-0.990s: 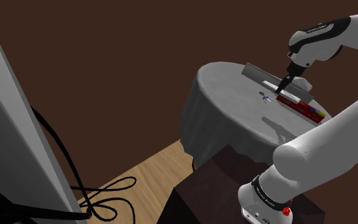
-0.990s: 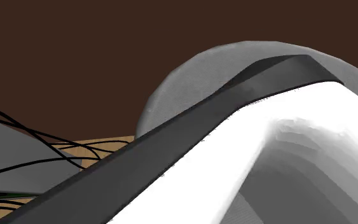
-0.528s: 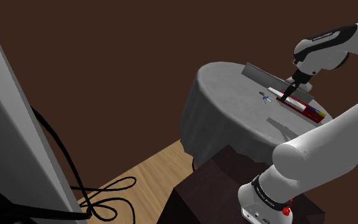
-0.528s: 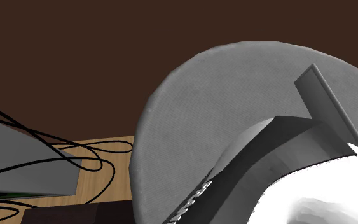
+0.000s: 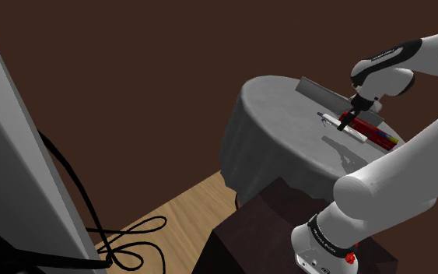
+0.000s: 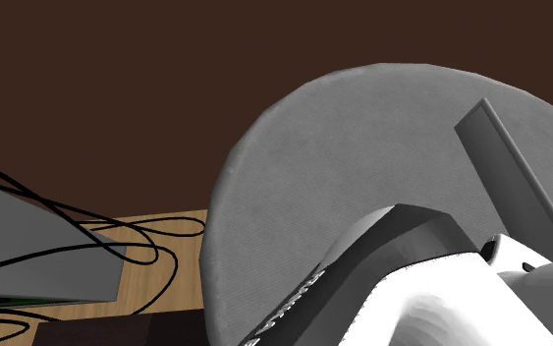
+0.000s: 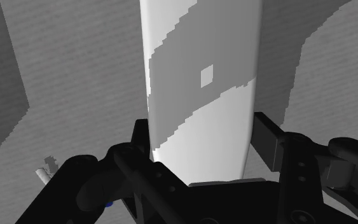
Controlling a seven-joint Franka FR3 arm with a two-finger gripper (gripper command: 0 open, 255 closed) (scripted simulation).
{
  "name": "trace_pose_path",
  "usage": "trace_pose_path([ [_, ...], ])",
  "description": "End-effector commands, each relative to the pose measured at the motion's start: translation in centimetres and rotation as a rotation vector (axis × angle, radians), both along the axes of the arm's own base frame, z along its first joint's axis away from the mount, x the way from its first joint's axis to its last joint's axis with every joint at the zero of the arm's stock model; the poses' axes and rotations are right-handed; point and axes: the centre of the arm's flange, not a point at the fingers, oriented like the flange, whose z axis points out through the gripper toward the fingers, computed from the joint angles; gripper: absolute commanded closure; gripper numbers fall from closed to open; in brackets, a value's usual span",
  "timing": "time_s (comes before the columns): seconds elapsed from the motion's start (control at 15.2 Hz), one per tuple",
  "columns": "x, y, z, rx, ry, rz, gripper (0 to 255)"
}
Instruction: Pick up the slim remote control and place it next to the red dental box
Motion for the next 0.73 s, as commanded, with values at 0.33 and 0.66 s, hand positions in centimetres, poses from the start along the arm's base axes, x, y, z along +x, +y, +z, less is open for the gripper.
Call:
trace_pose_path([
  [0.33, -0.1, -0.1, -3.7, -0.001, 0.000, 0.000, 255],
  [0.66, -0.1, -0.1, -4.5, -0.001, 0.000, 0.000, 255],
])
